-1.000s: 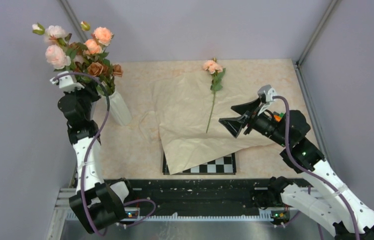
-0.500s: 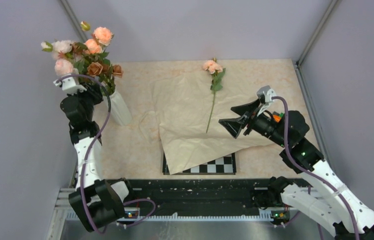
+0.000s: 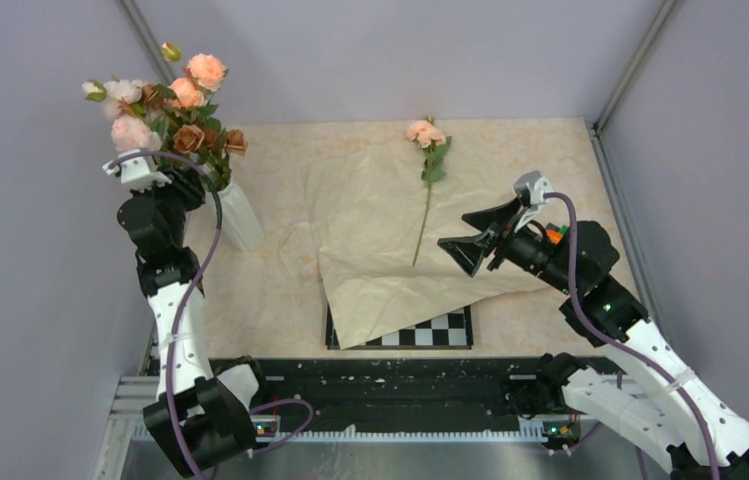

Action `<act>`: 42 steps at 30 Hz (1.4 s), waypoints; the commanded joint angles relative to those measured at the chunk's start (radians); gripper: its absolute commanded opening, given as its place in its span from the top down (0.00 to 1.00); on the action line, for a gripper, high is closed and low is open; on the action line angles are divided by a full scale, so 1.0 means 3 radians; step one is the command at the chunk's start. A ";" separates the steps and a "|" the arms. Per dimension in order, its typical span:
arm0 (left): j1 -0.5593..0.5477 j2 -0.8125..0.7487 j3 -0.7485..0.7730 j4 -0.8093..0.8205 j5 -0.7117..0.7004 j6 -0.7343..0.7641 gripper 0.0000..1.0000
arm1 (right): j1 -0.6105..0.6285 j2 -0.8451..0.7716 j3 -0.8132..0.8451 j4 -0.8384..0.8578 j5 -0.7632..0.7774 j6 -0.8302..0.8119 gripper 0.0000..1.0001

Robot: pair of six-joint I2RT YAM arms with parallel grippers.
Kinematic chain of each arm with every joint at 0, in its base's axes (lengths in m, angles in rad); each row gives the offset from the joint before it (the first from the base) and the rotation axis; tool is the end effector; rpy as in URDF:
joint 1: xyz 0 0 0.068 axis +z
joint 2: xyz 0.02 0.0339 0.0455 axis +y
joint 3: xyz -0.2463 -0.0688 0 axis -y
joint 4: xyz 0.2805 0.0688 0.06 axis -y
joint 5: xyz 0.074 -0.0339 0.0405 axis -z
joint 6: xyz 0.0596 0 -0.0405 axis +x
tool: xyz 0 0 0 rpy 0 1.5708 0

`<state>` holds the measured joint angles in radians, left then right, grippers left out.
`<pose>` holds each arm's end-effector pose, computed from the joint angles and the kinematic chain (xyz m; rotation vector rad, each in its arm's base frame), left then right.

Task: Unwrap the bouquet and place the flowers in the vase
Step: Insert the fake flower into the vase.

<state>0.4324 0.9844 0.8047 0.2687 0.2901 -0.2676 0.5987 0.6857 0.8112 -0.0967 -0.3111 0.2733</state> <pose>0.2804 0.1107 0.3392 -0.2831 1.4589 -0.0816 0.1804 0.1452 0.3679 -0.5134 1.5353 0.9218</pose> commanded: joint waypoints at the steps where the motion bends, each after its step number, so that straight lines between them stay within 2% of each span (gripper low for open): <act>1: 0.0022 0.0014 0.0126 0.0086 -0.0011 0.0063 0.64 | -0.0033 0.0016 0.0001 0.0150 -0.0026 0.0037 0.21; 8: 0.0026 0.0145 0.0094 0.0071 0.0029 0.0083 0.81 | -0.0032 0.0015 -0.0009 0.0154 -0.0036 0.0038 0.21; 14: 0.0025 0.0168 0.0054 0.0022 0.0036 0.0108 0.85 | -0.0034 0.0008 -0.0033 0.0161 -0.0037 0.0037 0.21; 21: 0.0024 0.0169 0.0042 -0.0051 0.0058 0.0115 0.85 | -0.0032 -0.0009 -0.0076 0.0182 -0.0026 0.0051 0.21; 26: 0.0022 0.0101 0.0072 -0.0144 0.0068 0.0115 0.67 | -0.0032 -0.0042 -0.0066 0.0114 0.0119 0.0050 0.21; 32: 0.0025 -0.0067 0.0189 -0.0428 -0.0030 0.0169 0.33 | -0.0032 -0.0077 -0.0061 0.0078 0.0171 0.0040 0.21; 38: 0.0025 -0.0239 0.0242 -0.0736 -0.0132 0.0198 0.06 | -0.0032 -0.0074 -0.0060 0.0056 0.0210 0.0048 0.21; 39: 0.0024 -0.0268 0.0242 -0.0778 -0.0174 0.0171 0.02 | -0.0032 -0.0072 -0.0060 0.0052 0.0220 0.0048 0.21; 42: 0.0020 -0.0345 0.0225 -0.0970 -0.0208 0.0075 0.01 | -0.0032 -0.0022 -0.0032 0.0005 0.0361 0.0094 0.21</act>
<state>0.4324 0.9199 0.8383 0.0471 0.2565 -0.2195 0.5987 0.6750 0.7841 -0.0982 -0.2558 0.2848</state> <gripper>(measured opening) 0.984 0.791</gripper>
